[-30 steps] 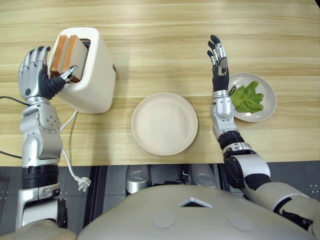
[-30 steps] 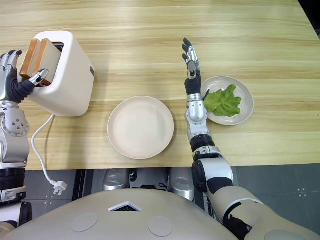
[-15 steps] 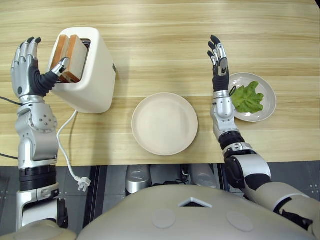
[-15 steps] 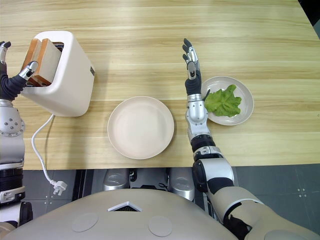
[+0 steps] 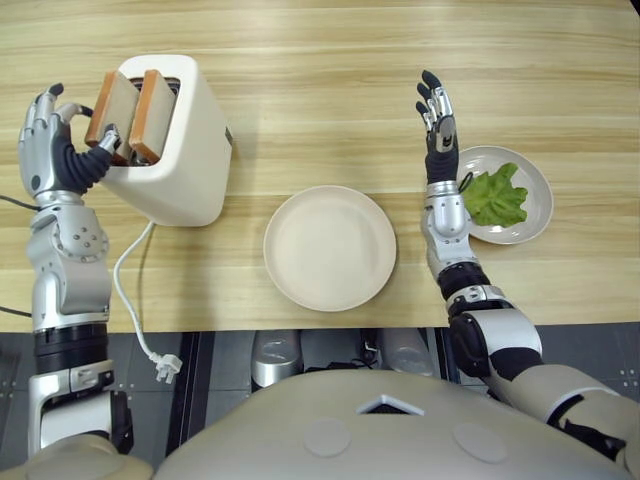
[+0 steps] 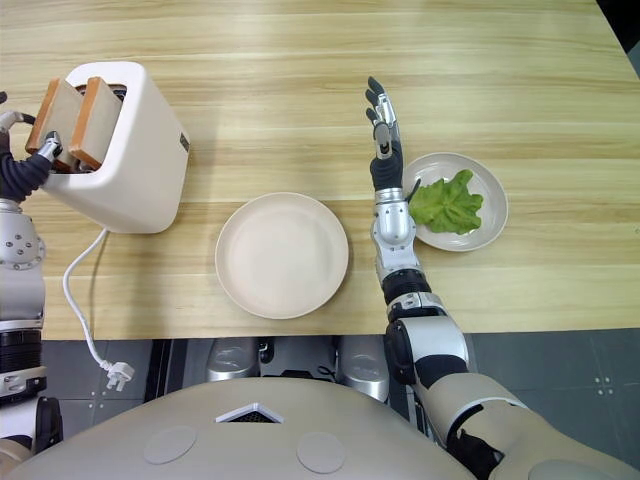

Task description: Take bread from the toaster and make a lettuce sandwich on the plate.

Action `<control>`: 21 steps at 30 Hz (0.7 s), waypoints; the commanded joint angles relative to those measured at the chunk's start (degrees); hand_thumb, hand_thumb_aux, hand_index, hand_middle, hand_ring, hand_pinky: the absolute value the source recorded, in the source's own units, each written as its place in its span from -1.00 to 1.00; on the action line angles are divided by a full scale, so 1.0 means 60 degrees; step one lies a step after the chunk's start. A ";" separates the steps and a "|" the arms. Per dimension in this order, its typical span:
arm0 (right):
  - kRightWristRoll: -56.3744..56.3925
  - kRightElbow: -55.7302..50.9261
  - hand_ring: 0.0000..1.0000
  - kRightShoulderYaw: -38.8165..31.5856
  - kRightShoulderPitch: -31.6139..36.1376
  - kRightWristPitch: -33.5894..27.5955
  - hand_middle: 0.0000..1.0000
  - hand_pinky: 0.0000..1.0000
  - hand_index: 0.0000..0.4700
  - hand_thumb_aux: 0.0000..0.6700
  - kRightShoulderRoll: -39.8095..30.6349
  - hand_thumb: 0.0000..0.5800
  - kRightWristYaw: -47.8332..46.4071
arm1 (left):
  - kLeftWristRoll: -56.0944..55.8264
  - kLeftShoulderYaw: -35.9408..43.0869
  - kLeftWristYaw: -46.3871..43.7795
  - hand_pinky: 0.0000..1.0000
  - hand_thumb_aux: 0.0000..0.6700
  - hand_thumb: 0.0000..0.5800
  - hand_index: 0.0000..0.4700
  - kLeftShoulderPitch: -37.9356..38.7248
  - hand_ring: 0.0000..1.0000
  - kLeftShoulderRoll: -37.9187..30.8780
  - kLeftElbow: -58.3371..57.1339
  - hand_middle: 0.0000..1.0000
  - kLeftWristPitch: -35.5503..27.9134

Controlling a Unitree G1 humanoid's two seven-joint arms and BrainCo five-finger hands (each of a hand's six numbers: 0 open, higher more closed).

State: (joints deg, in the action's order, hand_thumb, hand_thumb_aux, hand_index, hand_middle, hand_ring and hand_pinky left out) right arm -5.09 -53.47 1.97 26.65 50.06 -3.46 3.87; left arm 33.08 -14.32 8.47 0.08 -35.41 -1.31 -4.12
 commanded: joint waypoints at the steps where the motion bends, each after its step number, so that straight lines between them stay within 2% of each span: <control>1: -0.0014 -0.0174 -1.00 0.0013 -0.0017 -0.0038 -1.00 -1.00 -1.00 -1.00 0.0002 -1.00 0.0022 | 0.0206 0.0274 0.0013 -1.00 0.30 0.76 0.27 -0.0005 -1.00 -0.0118 -0.0233 -1.00 -0.0069; 11: -0.0047 -0.0246 -1.00 0.0020 0.0033 -0.0040 -1.00 -1.00 -1.00 -1.00 -0.0030 -1.00 0.0085 | 0.0258 0.0780 -0.0019 -1.00 0.28 0.74 0.25 -0.0162 -1.00 -0.0072 -0.0419 -1.00 0.0003; 13: -0.0064 -0.0266 -1.00 0.0013 0.0041 -0.0046 -1.00 -1.00 -1.00 -1.00 -0.0038 -1.00 0.0101 | 0.0190 0.0713 0.0030 -1.00 0.36 0.79 0.33 -0.0181 -1.00 -0.0078 -0.0448 -1.00 0.0006; 14: -0.0072 -0.0274 -1.00 0.0010 0.0044 -0.0045 -1.00 -1.00 -1.00 -1.00 -0.0041 -1.00 0.0108 | 0.0158 0.0650 0.0076 -1.00 0.58 0.91 0.55 -0.0180 -1.00 -0.0082 -0.0415 -1.00 0.0017; 15: -0.0078 -0.0283 -1.00 0.0007 0.0047 -0.0043 -1.00 -1.00 -1.00 -1.00 -0.0043 -1.00 0.0114 | 0.0103 0.0562 0.0136 -1.00 1.00 1.00 0.96 -0.0176 -1.00 -0.0072 -0.0339 -1.00 0.0040; 16: -0.0084 -0.0290 -1.00 0.0004 0.0050 -0.0041 -1.00 -1.00 -1.00 -1.00 -0.0045 -1.00 0.0120 | 0.0082 0.0458 0.0227 -1.00 1.00 1.00 0.96 -0.0172 -1.00 -0.0069 -0.0206 -1.00 0.0053; 17: -0.0095 -0.0310 -1.00 0.0002 0.0058 -0.0038 -1.00 -1.00 -1.00 -1.00 -0.0048 -1.00 0.0134 | 0.0084 0.0357 0.0373 -0.55 1.00 1.00 0.96 -0.0200 -0.55 -0.0075 -0.0088 -0.55 0.0086; 19: -0.0116 -0.0339 -1.00 0.0001 0.0069 -0.0034 -1.00 -1.00 -1.00 -1.00 -0.0052 -1.00 0.0157 | 0.0083 0.0102 0.0717 -0.55 1.00 1.00 0.96 -0.0294 -0.55 -0.0083 0.0253 -0.55 0.0182; 20: -0.0128 -0.0369 -1.00 0.0000 0.0087 -0.0037 -1.00 -1.00 -1.00 -1.00 -0.0052 -1.00 0.0166 | 0.0029 -0.0042 0.0870 0.89 1.00 1.00 0.96 -0.0370 0.89 -0.0059 0.0503 0.89 0.0280; 21: -0.0138 -0.0391 -1.00 -0.0002 0.0101 -0.0038 -1.00 -1.00 -1.00 -1.00 -0.0052 -1.00 0.0173 | -0.0030 -0.0146 0.0970 1.00 1.00 1.00 0.96 -0.0441 1.00 -0.0024 0.0778 1.00 0.0373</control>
State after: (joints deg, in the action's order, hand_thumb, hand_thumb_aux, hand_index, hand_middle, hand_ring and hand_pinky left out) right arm -5.66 -54.82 1.97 26.79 50.08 -3.68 4.76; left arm 33.47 -12.53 12.07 -1.36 -35.30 -0.47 -3.02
